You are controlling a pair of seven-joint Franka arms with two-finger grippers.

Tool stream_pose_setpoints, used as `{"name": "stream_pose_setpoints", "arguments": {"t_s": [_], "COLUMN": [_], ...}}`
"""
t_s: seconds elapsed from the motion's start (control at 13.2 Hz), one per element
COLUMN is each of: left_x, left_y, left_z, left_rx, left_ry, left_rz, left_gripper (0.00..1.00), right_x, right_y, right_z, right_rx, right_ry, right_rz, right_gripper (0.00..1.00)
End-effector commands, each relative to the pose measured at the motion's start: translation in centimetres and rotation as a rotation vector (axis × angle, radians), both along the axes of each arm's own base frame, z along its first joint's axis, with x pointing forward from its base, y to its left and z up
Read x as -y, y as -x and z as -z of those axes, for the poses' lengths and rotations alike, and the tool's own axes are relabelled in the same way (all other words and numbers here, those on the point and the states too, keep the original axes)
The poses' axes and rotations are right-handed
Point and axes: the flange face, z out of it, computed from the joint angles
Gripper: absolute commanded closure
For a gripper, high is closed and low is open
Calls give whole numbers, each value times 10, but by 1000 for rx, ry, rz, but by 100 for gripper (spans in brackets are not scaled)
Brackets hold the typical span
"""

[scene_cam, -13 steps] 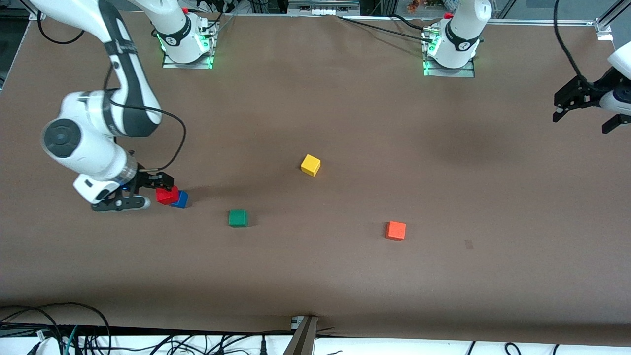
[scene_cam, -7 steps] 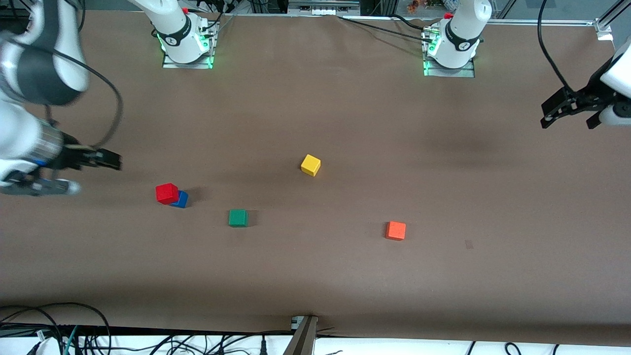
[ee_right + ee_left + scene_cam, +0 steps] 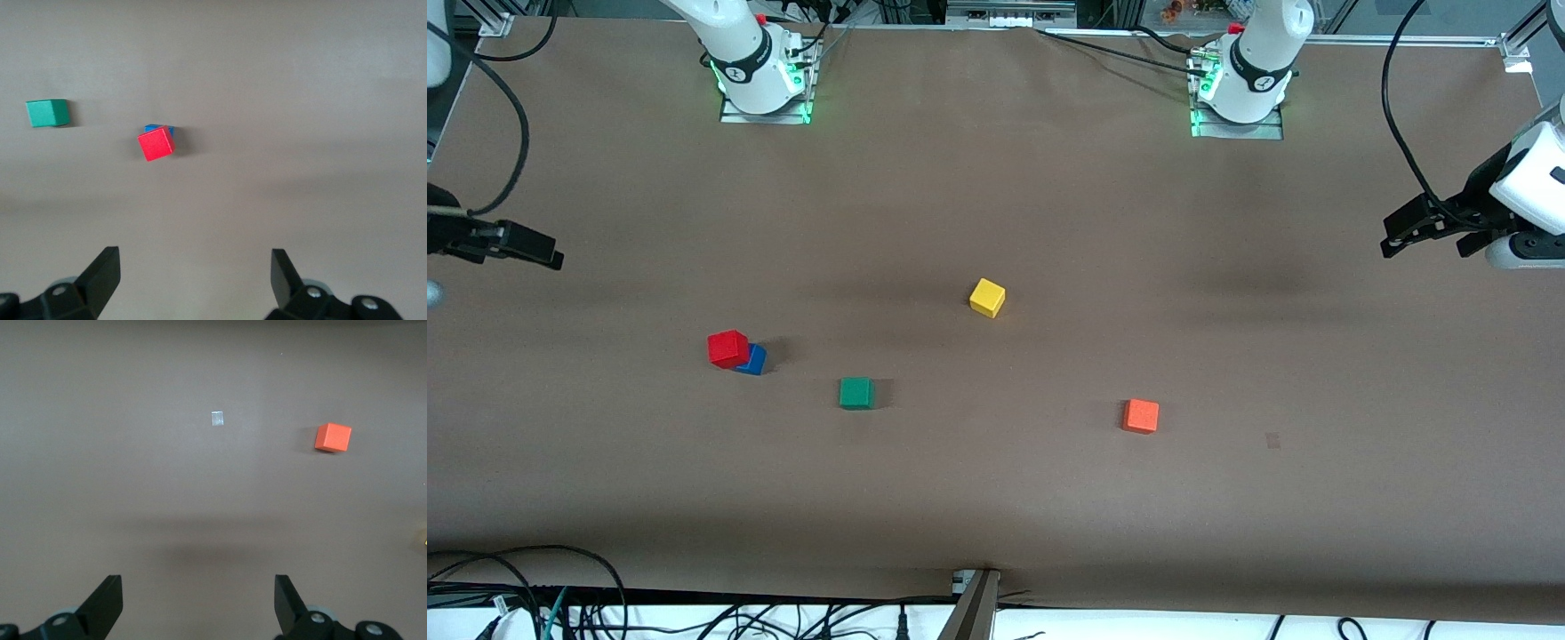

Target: Pass red block to right arm, stack on blue

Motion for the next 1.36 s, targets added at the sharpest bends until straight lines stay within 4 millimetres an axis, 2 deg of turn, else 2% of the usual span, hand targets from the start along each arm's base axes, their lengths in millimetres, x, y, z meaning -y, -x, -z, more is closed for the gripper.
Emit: {"name": "stream_pose_setpoints", "arguments": {"t_s": [0.0, 0.15, 0.23, 0.3, 0.38, 0.45, 0.68, 1.29], "left_x": [1, -6, -11, -15, -12, -8, -15, -10], "left_y": [-1, 0, 0, -1, -1, -2, -1, 3], "left_z": [-11, -15, -16, -14, -15, -15, -25, -28], "left_rx": [5, 12, 13, 11, 12, 12, 21, -3], "left_ry": [15, 15, 16, 17, 16, 15, 15, 15], "left_rz": [-8, -15, -14, -20, -24, -24, -31, -10], "left_gripper": [0, 0, 0, 0, 0, 0, 0, 0], "right_x": [1, 4, 4, 0, -8, -9, -6, 4], "right_y": [46, 63, 65, 67, 78, 83, 95, 88], "right_z": [-6, 10, 15, 12, -6, -16, -8, -4], "right_rx": [2, 57, 58, 54, 69, 66, -38, -33], "right_ry": [4, 8, 6, 3, 5, 5, 5, 2], "right_rz": [118, 157, 139, 130, 112, 110, 98, 26], "right_gripper": [0, 0, 0, 0, 0, 0, 0, 0]}}
